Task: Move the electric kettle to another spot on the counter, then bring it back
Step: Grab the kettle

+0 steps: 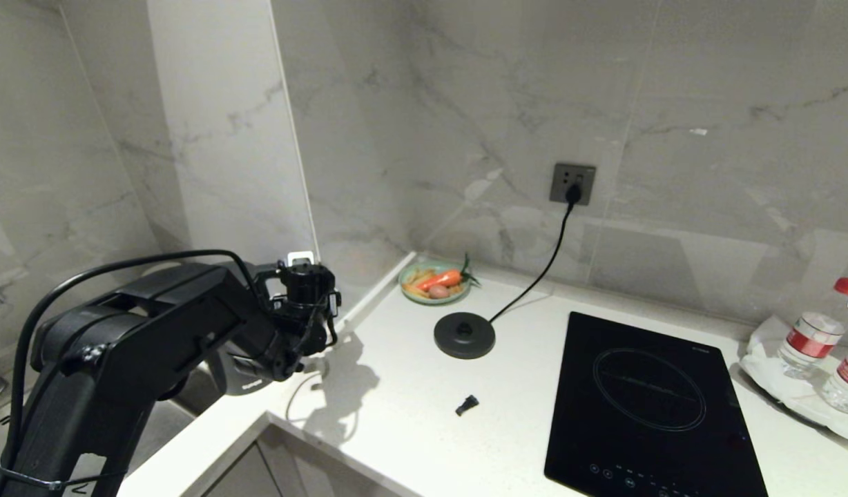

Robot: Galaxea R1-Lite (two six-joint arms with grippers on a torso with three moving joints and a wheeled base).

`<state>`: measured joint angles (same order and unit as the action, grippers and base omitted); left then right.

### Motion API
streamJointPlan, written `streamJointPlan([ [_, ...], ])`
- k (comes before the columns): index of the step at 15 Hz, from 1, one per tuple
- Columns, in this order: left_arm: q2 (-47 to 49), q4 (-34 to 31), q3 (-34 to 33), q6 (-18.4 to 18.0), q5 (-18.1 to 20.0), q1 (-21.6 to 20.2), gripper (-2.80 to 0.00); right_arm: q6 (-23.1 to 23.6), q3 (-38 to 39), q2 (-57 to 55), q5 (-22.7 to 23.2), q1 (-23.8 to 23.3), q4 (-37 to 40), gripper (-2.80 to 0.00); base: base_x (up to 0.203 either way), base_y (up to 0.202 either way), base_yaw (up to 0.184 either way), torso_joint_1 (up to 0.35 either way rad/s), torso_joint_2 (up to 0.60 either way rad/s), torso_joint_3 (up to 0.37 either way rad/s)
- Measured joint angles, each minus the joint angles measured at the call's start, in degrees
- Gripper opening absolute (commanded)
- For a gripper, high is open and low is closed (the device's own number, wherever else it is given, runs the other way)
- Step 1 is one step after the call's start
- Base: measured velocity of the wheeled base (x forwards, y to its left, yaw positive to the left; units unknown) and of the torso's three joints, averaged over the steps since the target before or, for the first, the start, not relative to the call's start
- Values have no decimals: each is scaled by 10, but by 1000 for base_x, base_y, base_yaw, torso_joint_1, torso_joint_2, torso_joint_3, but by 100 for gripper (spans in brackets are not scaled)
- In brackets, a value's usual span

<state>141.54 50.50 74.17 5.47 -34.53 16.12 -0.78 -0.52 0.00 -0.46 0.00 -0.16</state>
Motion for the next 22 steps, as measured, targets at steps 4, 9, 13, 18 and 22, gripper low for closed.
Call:
streamJointPlan([
  [4, 0, 0, 6, 0, 18, 0, 0, 0, 0, 0, 0, 0, 0, -280, 0, 0, 0, 0, 0, 0],
  [9, 19, 0, 40, 1, 22, -12, 0, 0, 0, 0, 0, 0, 0, -280, 0, 0, 0, 0, 0, 0],
  [13, 22, 2, 33, 6, 23, -18, 0, 0, 0, 0, 0, 0, 0, -280, 0, 0, 0, 0, 0, 0],
  [18, 15, 65, -10, 1, 23, -20, 0, 0, 0, 0, 0, 0, 0, -280, 0, 0, 0, 0, 0, 0],
  [22, 11, 79, -28, 3, 24, -26, 0, 0, 0, 0, 0, 0, 0, -280, 0, 0, 0, 0, 0, 0],
])
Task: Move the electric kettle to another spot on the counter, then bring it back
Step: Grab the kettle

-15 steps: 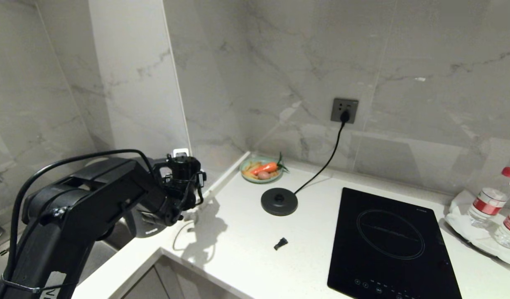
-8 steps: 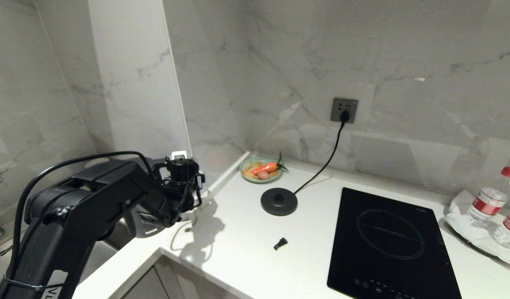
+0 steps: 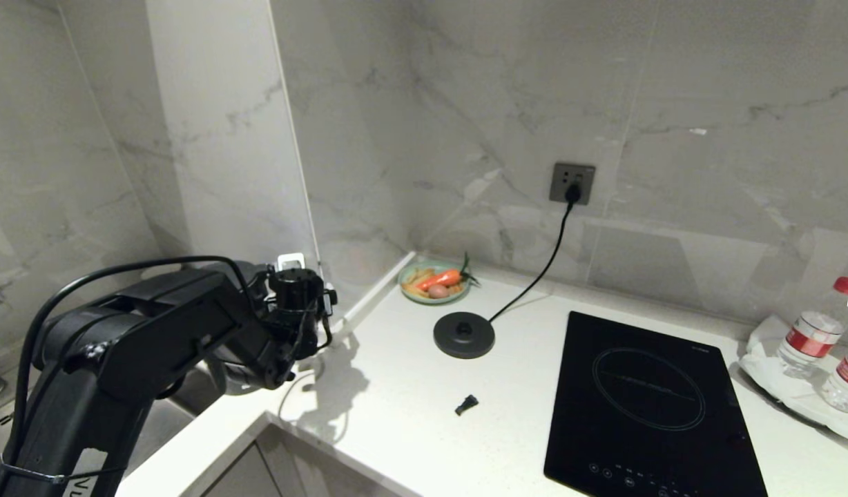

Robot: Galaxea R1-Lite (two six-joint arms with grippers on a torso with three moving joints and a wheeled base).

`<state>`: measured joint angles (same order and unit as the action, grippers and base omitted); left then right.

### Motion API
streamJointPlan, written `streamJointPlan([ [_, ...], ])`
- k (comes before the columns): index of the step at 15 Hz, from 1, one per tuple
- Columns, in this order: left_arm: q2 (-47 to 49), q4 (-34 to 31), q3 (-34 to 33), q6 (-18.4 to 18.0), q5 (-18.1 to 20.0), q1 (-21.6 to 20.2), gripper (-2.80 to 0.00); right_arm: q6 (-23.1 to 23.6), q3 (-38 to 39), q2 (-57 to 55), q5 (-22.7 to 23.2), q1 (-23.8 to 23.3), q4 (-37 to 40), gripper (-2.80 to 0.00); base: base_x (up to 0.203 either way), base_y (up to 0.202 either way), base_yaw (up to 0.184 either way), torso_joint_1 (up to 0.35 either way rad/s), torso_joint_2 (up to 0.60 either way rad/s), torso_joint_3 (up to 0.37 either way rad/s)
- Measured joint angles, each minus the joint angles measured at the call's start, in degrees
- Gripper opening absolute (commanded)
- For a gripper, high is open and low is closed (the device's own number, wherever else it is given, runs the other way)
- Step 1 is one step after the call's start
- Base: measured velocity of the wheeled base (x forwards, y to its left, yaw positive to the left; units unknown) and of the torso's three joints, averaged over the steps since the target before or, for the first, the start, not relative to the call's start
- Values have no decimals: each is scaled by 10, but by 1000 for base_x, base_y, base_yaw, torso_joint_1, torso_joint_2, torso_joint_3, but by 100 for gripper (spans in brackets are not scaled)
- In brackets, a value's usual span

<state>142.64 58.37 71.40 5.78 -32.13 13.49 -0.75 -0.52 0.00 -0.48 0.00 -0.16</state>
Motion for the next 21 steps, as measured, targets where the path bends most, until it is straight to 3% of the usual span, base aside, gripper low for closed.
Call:
streamJointPlan([
  [8, -4, 14, -14, -2, 2, -19, 0, 0, 0, 0, 0, 0, 0, -280, 0, 0, 0, 0, 0, 0],
  [21, 11, 22, 5, -3, 1, -5, 0, 0, 0, 0, 0, 0, 0, -280, 0, 0, 0, 0, 0, 0],
])
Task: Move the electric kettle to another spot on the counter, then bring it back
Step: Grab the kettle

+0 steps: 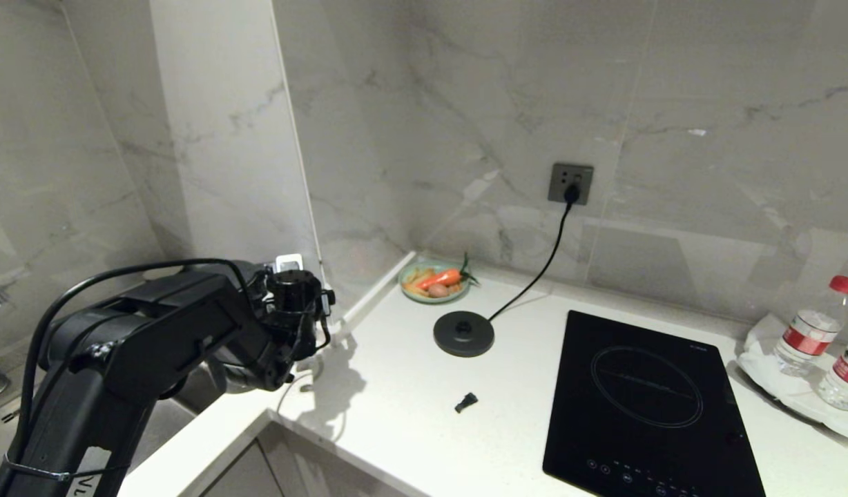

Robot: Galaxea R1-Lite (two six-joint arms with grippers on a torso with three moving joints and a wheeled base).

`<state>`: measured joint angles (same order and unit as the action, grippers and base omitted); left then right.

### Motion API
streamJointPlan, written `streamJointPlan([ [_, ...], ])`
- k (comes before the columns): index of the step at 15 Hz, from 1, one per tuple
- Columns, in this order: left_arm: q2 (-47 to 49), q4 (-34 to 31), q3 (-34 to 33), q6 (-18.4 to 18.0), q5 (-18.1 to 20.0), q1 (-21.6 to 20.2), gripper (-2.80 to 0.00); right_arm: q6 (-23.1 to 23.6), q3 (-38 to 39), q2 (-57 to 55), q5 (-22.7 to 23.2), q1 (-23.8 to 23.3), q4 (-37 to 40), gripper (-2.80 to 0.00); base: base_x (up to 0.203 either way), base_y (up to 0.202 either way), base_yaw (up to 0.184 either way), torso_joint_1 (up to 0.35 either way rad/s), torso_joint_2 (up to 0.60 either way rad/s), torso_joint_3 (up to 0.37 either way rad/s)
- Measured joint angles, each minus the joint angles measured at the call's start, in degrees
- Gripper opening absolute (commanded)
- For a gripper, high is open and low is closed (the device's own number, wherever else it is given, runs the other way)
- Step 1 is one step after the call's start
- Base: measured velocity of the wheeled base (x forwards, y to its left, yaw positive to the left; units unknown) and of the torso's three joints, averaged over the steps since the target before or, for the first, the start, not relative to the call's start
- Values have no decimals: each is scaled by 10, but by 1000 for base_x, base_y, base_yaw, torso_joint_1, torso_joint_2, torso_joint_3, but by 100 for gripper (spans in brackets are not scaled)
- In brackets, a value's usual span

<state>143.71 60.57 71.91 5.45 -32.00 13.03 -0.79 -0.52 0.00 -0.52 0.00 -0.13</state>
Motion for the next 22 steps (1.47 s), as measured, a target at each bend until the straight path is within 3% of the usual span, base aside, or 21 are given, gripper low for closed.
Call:
streamJointPlan([
  [7, -8, 48, -33, -3, 2, 34, 0, 0, 0, 0, 1, 0, 0, -280, 0, 0, 0, 0, 0, 0],
  [10, -8, 49, -36, -4, 28, 35, 0, 0, 0, 0, 1, 0, 0, -280, 0, 0, 0, 0, 0, 0],
  [14, 8, 47, 0, -25, 35, 20, 0, 0, 0, 0, 0, 0, 0, -280, 0, 0, 0, 0, 0, 0],
  [22, 27, 23, 45, -28, 32, 2, 0, 0, 0, 0, 0, 0, 0, -280, 0, 0, 0, 0, 0, 0],
])
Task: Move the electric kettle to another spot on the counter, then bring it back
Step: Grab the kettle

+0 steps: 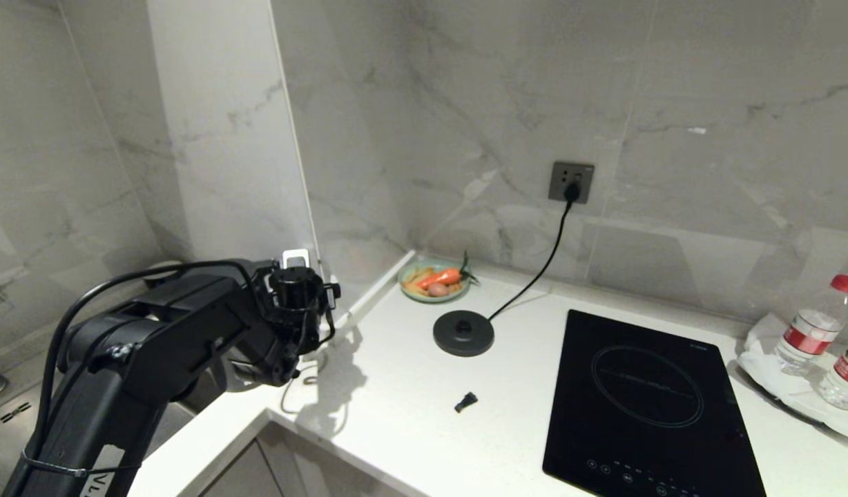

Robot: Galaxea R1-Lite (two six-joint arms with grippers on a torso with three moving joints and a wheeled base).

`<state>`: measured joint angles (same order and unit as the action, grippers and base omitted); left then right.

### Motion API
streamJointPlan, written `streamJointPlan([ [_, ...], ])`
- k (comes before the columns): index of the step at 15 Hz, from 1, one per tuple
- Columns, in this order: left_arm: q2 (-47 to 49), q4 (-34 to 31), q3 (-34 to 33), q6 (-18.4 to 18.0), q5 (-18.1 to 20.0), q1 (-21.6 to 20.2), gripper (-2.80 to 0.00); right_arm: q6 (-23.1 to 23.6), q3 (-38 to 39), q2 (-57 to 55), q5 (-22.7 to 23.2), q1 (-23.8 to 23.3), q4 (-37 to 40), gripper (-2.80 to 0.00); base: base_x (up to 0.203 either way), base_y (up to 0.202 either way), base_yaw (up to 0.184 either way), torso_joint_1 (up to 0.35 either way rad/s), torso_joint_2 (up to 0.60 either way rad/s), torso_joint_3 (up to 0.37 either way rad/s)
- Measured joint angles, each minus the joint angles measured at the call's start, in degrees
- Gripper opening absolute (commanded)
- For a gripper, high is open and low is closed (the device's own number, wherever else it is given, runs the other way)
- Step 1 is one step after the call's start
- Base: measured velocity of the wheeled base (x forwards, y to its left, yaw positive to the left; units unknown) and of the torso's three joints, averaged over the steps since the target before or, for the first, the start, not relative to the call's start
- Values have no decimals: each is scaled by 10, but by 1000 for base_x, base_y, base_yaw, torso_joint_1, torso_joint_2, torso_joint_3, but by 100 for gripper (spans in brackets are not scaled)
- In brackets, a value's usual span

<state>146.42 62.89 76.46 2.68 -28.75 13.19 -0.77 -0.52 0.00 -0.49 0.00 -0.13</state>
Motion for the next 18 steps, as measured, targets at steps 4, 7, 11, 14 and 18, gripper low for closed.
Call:
streamJointPlan([
  [4, 8, 0, 14, -6, 3, -6, 0, 0, 0, 0, 0, 0, 0, -280, 0, 0, 0, 0, 0, 0],
  [7, 11, 3, 16, -6, 4, 1, 0, 0, 0, 0, 0, 0, 0, -280, 0, 0, 0, 0, 0, 0],
  [11, 8, 24, -3, -4, 4, 11, 0, 0, 0, 0, 0, 0, 0, -280, 0, 0, 0, 0, 0, 0],
  [14, -1, 48, -31, -4, 4, 23, 0, 0, 0, 0, 0, 0, 0, -280, 0, 0, 0, 0, 0, 0],
  [18, -13, 53, -55, -4, 5, 37, 0, 0, 0, 0, 0, 0, 0, -280, 0, 0, 0, 0, 0, 0],
])
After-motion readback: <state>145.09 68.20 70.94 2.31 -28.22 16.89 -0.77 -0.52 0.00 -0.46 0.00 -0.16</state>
